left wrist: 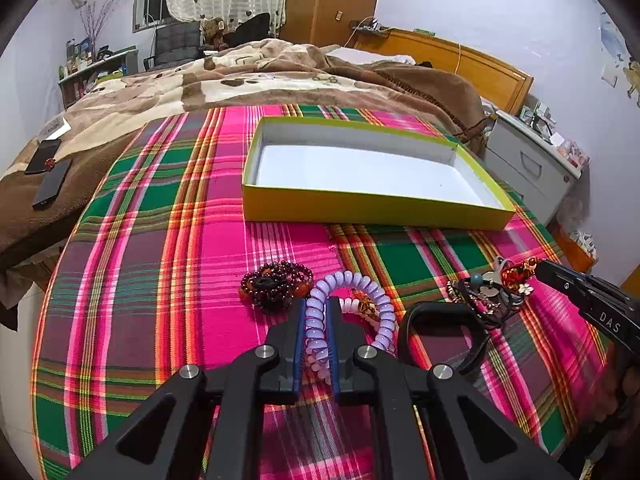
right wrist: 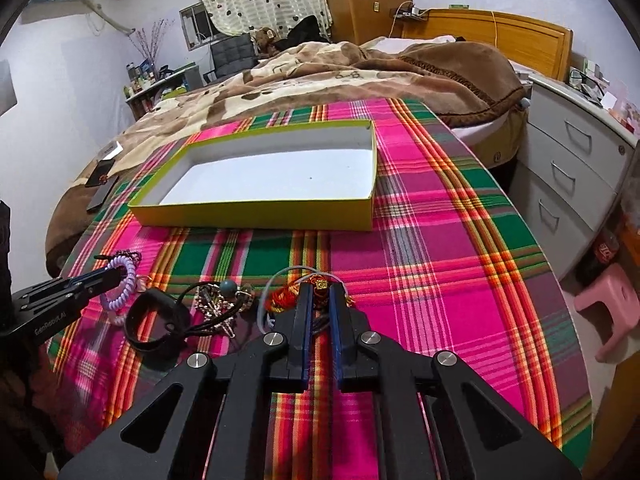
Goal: Organize jewelry
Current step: 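Grasp the lavender coil hair tie with the left tool while the right grasps the red charm, then carry the lavender hair tie into the box while the right tool drops the charm there, then grasp the white coil hair tie with the left tool while the right grasps a gold keychain, then place the white hair tie in the box while the right tool places the keychain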
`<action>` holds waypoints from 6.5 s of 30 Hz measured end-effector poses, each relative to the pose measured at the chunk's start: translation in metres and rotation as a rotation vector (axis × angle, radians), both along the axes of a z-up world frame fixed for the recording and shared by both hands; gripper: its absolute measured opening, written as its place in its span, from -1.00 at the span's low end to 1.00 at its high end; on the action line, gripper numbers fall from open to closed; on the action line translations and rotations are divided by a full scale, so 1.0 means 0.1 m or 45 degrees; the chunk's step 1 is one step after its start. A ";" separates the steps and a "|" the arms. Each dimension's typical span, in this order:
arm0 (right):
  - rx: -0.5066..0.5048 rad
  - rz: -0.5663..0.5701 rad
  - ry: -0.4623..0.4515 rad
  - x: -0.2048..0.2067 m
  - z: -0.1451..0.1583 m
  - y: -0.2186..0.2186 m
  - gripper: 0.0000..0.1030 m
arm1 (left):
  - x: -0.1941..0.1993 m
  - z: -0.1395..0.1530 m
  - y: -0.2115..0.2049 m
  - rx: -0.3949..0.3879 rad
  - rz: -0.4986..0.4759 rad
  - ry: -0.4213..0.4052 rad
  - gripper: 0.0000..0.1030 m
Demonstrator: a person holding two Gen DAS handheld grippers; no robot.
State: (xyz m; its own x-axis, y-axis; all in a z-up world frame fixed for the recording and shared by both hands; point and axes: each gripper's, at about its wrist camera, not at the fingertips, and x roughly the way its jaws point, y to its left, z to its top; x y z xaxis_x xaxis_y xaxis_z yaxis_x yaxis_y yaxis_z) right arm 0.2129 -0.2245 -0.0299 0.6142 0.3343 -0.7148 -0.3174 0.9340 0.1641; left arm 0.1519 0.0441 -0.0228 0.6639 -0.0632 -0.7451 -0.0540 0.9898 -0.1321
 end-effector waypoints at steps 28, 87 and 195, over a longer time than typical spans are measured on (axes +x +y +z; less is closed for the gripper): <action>0.112 0.025 -0.172 0.04 0.56 -0.03 -0.85 | -0.02 0.51 -0.10 -0.024 -0.109 -0.156 -0.83; 0.110 0.070 -0.034 1.31 0.37 0.49 -0.50 | 1.60 0.39 -0.09 -0.005 -0.170 -0.094 -0.81; 0.024 -0.026 0.005 -0.06 0.03 -0.08 -0.57 | -0.29 -0.01 -0.07 0.066 -0.079 -0.018 -0.83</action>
State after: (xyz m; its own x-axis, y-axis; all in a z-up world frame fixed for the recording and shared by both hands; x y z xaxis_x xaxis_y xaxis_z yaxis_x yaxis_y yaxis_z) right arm 0.2064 -0.2326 -0.0274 0.6185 0.3352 -0.7107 -0.2974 0.9370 0.1832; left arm 0.1225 0.0374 -0.0237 0.6701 -0.0659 -0.7393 0.0090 0.9967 -0.0808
